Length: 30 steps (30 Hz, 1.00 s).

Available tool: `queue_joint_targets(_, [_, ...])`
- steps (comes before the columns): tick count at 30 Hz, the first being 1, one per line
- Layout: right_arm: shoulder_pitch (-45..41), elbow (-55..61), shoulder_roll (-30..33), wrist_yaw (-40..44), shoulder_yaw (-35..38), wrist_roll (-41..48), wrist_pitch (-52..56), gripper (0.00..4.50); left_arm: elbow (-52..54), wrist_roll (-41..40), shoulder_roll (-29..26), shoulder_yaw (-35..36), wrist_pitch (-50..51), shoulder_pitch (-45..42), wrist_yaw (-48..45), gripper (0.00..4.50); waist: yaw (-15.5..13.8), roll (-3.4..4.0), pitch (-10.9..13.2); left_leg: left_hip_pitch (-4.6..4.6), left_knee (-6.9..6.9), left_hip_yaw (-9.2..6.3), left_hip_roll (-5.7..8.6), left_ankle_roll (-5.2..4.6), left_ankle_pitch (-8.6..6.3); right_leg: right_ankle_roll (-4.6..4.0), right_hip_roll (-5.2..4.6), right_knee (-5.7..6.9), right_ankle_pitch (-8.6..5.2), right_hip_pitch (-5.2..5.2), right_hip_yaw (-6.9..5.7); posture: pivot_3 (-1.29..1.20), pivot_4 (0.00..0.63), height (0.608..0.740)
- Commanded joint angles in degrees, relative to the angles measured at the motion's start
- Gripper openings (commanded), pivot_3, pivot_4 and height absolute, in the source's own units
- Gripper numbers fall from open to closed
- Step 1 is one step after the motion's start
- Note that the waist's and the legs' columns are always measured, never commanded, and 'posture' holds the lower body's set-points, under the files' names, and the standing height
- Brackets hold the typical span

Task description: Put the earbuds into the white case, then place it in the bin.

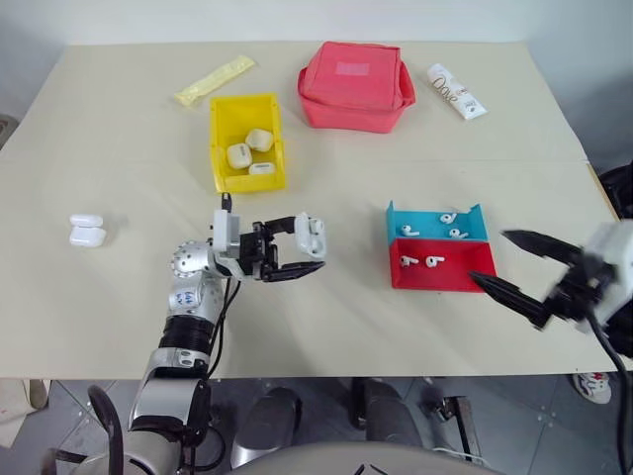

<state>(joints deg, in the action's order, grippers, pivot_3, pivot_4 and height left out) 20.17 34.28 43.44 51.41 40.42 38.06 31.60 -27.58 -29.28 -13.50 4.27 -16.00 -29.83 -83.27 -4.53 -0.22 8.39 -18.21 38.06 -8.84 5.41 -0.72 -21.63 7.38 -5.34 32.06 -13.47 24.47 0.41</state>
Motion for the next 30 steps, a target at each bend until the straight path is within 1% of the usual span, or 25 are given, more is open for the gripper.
queue_joint_targets(1, [4.7,3.9,-1.6,-1.0,6.9,2.1,0.5,4.32,0.7,-1.0,-0.2,1.5,-0.3,-1.5,1.5,2.77,0.0,-0.01,0.0,0.02,0.0,0.0,0.0,-0.01,0.0,0.0,0.0,0.0,0.0,-0.02,0.01,0.0,0.15,0.74])
queue_joint_targets(4, [7.6,5.1,-2.3,-1.9,8.4,2.5,0.8,4.32,0.0,-0.8,-0.3,1.8,-0.7,-2.3,1.8,2.77,0.0,-0.01,0.0,0.02,0.0,0.0,0.0,-0.01,-0.01,0.0,0.0,-0.01,0.0,-0.02,0.01,0.0,0.15,0.74])
queue_joint_targets(6, [7.3,5.6,-1.9,-3.1,8.2,3.1,1.3,4.32,0.0,-0.6,-0.2,1.9,-0.7,-2.6,1.9,2.77,0.0,0.0,0.0,0.01,-0.01,0.0,0.0,-0.01,-0.01,0.0,0.0,-0.01,0.0,0.0,0.01,0.0,0.15,0.74])
queue_joint_targets(9, [5.1,5.7,0.0,-5.1,6.3,2.7,2.1,4.32,0.1,-0.5,-0.1,1.9,-0.8,-2.8,2.1,2.77,0.2,-0.01,0.0,0.01,-0.03,0.01,-0.03,-0.01,-0.01,0.0,0.0,-0.02,0.0,0.01,0.01,0.0,0.15,0.74])
queue_joint_targets(13, [-1.5,3.8,6.1,-8.7,0.8,1.4,7.2,4.32,1.6,-0.5,0.2,1.5,-0.8,-2.1,2.7,2.77,0.2,0.0,0.0,0.02,-0.03,0.02,-0.03,-0.01,-0.01,0.0,0.0,-0.01,0.0,0.01,0.01,0.0,0.15,0.74])
queue_joint_targets(14, [-5.6,2.3,8.6,-9.9,-3.1,0.6,8.9,4.32,2.1,-0.5,0.3,1.5,-0.7,-1.8,2.9,2.77,0.2,-0.01,0.0,0.0,-0.03,0.01,-0.02,-0.01,-0.01,0.0,-0.01,-0.02,0.0,0.02,-0.01,0.0,0.15,0.74])
queue_joint_targets(17, [-19.1,-3.6,14.7,-9.7,-17.0,-3.5,10.3,4.32,4.3,-0.7,0.8,1.1,-0.3,-0.3,3.8,2.77,0.6,0.0,0.0,0.02,0.0,0.04,-0.03,-0.01,-0.01,-0.01,-0.03,-0.02,-0.01,0.03,-0.01,0.0,0.15,0.74])
queue_joint_targets(20, [-30.5,-10.3,16.3,-9.6,-26.9,-6.0,14.5,4.32,7.4,-0.8,1.1,0.5,0.3,1.8,4.9,2.77,0.6,-0.02,0.0,-0.03,-0.07,-0.05,-0.11,0.03,0.0,-0.06,-0.09,-0.07,-0.03,0.06,-0.09,0.0,0.15,0.74])
queue_joint_targets(23, [-41.2,-18.3,18.0,-8.6,-37.3,-11.5,18.4,3.76,10.5,-0.8,1.2,0.2,0.9,4.0,6.3,2.77,0.6,0.04,0.1,-0.08,-0.03,0.01,-0.09,0.03,0.0,-0.07,-0.11,-0.07,-0.04,0.12,-0.05,0.0,0.15,0.74])
queue_joint_targets(29, [-55.3,-29.9,17.4,-0.5,-51.0,-21.0,13.8,1.69,15.6,-0.9,0.9,-0.2,1.6,8.4,9.5,2.77,0.5,0.03,0.1,-0.1,0.0,0.01,-0.02,0.0,0.01,-0.04,-0.07,-0.05,-0.02,0.12,-0.07,0.0,0.15,0.74])
queue_joint_targets(30, [-57.0,-31.3,17.0,0.4,-52.4,-22.2,13.3,1.69,16.5,-0.9,0.8,-0.2,1.7,9.1,10.0,2.77,0.6,0.04,0.1,-0.1,-0.01,0.03,-0.03,0.01,0.01,-0.04,-0.08,-0.06,-0.02,0.12,-0.07,0.0,0.15,0.74])
